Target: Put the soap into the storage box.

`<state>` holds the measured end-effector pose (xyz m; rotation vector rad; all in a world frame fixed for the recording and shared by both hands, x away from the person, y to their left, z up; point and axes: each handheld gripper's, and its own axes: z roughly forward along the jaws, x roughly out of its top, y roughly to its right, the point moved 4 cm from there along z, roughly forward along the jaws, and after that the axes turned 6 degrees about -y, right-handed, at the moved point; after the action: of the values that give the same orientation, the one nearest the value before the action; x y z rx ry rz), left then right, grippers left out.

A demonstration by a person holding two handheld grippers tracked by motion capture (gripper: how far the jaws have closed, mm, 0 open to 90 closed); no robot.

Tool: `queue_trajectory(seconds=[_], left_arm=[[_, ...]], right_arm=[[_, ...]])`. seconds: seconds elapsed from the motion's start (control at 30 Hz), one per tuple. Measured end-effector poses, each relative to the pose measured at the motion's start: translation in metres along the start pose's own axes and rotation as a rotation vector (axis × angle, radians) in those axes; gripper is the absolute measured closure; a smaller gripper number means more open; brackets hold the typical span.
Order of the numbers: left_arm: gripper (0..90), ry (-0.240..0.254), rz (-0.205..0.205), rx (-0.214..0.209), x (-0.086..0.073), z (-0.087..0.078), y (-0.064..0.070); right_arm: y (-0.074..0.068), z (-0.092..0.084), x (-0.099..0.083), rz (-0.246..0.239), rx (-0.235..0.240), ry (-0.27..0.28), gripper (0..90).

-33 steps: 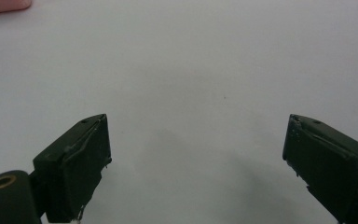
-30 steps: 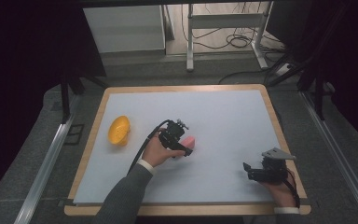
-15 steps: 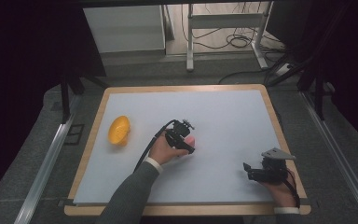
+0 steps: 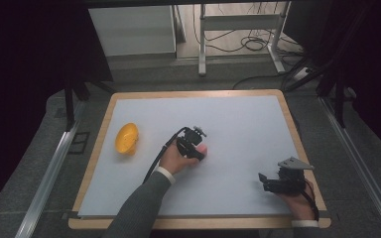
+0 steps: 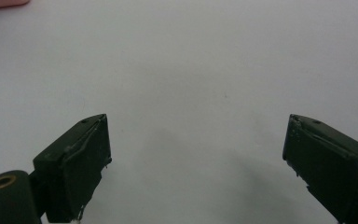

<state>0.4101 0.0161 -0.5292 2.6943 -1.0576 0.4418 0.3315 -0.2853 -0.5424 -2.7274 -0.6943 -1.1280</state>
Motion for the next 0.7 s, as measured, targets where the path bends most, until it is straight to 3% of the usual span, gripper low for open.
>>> queue_trajectory(seconds=[0.33, 0.7], left_arm=[[60.4, 0.007, -0.017, -0.011, -0.001, -0.002, -0.003], [60.4, 0.038, -0.029, -0.018, -0.007, -0.018, -0.011]], right_arm=[[0.001, -0.001, 0.000, 0.003, -0.003, 0.003, 7.3], [0.001, -0.001, 0.001, 0.003, -0.003, 0.005, 7.3]])
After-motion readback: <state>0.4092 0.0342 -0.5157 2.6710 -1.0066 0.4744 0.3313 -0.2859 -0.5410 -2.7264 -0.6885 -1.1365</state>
